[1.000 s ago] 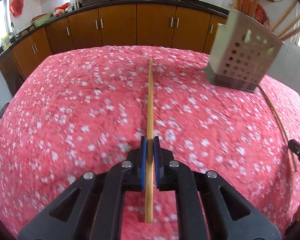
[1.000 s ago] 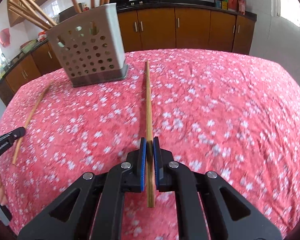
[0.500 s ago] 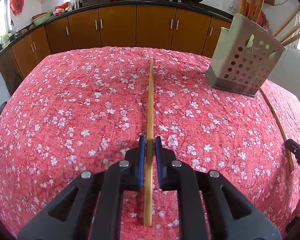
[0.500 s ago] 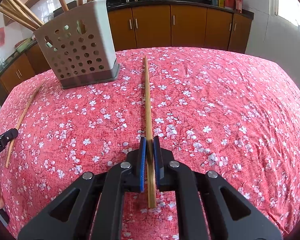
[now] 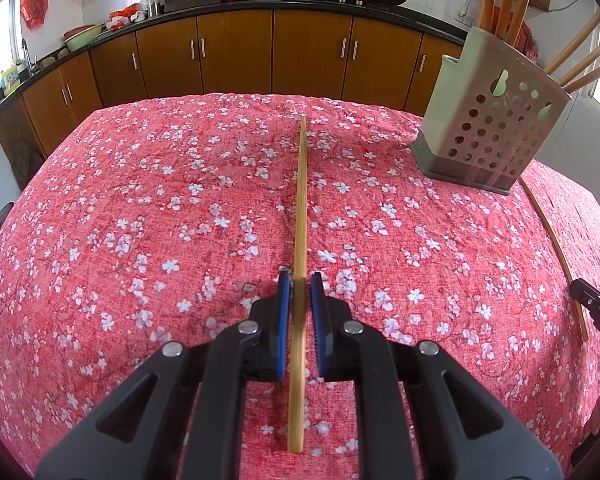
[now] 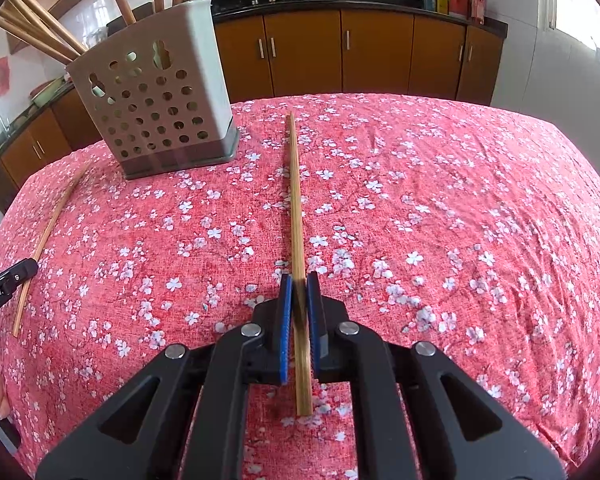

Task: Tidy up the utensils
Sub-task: 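Grasp the last wooden chopstick with the right gripper while the left gripper grasps one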

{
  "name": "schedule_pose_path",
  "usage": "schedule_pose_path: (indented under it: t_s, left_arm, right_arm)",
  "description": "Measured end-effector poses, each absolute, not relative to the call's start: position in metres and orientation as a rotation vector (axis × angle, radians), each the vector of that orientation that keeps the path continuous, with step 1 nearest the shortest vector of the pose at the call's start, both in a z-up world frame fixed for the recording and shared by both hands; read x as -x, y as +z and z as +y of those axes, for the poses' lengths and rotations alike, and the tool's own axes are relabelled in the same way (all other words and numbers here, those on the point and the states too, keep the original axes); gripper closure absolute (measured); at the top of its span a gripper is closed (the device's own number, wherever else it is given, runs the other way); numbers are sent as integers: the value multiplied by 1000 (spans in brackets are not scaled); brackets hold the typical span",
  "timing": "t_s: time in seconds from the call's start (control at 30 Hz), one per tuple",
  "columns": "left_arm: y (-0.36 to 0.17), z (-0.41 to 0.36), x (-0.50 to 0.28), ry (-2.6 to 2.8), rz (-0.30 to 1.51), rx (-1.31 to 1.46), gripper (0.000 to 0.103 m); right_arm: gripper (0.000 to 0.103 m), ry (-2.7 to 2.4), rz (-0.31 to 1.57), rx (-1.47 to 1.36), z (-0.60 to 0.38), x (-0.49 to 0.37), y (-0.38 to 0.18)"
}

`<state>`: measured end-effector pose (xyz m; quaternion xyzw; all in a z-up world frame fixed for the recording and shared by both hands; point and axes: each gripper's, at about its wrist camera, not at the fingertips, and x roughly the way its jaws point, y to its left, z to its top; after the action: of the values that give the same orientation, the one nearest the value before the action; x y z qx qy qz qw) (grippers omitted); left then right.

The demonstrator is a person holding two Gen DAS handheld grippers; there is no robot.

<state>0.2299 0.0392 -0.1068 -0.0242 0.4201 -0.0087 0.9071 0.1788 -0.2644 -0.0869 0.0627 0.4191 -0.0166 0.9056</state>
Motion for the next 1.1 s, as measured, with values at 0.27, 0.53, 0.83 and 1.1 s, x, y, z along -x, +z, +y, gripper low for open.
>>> schedule_pose_path:
  t_s: [0.27,0.53,0.83,1.1]
  left_arm:
    - [-106,39,-230,-18,867,53,90]
    - [-106,40,-230,-19,867,57,90]
    - [-105,36,-225,-25,870,36,90]
    - [-103,28,-207,-39,875,-10,90]
  right_arm:
    - [94,-35,865,-131,-264,-179,-87]
    - [94,-35,864,-137,-263,-178,-87]
    - [94,-32,863,-145,-264,-178,-86]
    - [94,-24,862,-164,-265,-172,-85]
